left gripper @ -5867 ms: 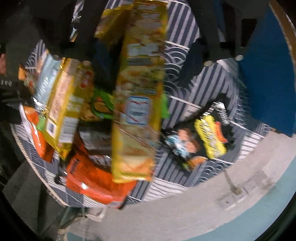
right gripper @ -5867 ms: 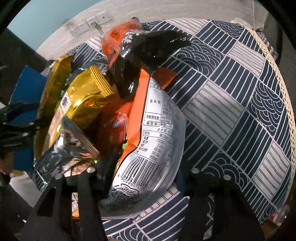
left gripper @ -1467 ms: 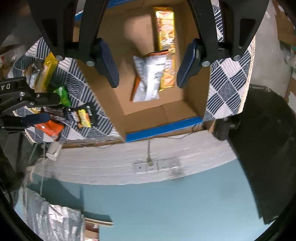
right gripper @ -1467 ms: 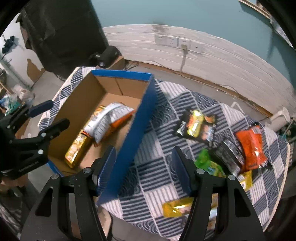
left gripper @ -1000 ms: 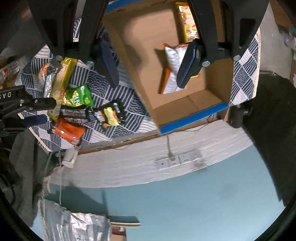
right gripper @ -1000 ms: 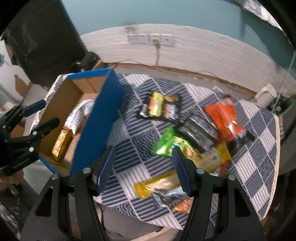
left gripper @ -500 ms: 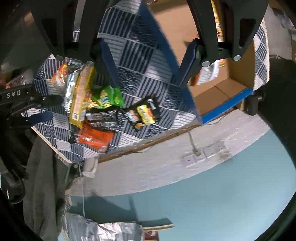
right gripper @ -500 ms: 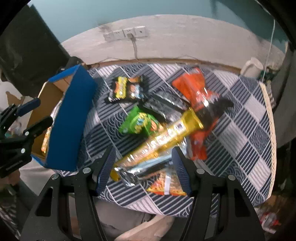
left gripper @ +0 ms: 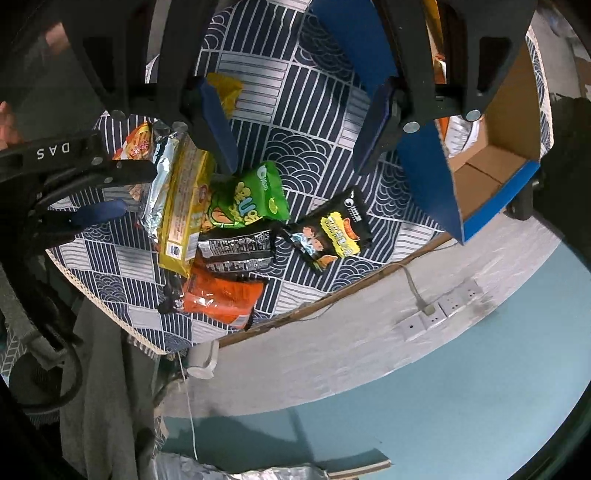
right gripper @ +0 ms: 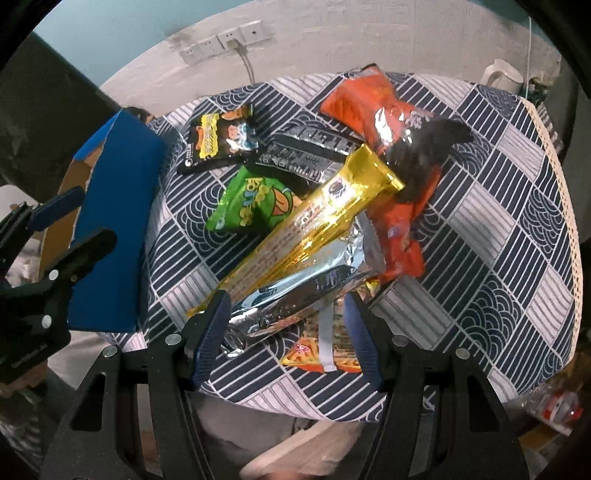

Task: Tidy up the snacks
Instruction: 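Move both tools back over the remaining snack pile, then grasp yellow wafer pack with left tool while right tool grasps beige peanut bag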

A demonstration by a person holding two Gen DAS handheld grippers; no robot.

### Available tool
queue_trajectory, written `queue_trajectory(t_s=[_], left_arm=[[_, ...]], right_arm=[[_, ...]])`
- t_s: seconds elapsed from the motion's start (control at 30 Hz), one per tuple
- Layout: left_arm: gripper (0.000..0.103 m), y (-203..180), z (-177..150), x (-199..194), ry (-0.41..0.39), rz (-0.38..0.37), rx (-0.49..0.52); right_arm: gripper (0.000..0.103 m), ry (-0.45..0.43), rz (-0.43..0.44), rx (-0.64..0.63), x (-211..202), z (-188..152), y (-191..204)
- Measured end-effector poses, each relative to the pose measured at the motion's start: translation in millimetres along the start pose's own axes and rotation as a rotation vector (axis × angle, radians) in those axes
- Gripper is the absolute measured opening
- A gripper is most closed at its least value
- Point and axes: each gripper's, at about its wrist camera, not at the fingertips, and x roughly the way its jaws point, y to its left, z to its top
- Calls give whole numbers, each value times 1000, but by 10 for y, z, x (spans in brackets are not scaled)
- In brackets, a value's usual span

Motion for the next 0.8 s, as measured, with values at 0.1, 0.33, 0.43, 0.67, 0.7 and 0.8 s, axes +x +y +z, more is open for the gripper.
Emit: queue_trajectory(t_s=[0.1, 0.33, 0.43, 0.67, 0.7, 0.8], left_arm=[[66, -10, 12, 86, 9, -10, -3], [66, -5, 45, 284, 33, -18, -12], [66, 10, 43, 352, 47, -23, -21], [66, 13, 34, 448, 71, -29, -22], [66, 8, 35, 455, 73, -30, -20], [66, -10, 40, 471, 78, -33, -18]], right_arm=[[64, 6, -1, 21, 63, 19, -16], [64, 29, -20, 69, 254, 67, -102], [64, 33, -14, 95, 316, 96, -167], [64, 19, -22, 83, 440, 148, -175], [63, 15, -18, 81, 444, 155, -176], [52, -6, -7, 70, 436, 177, -182]])
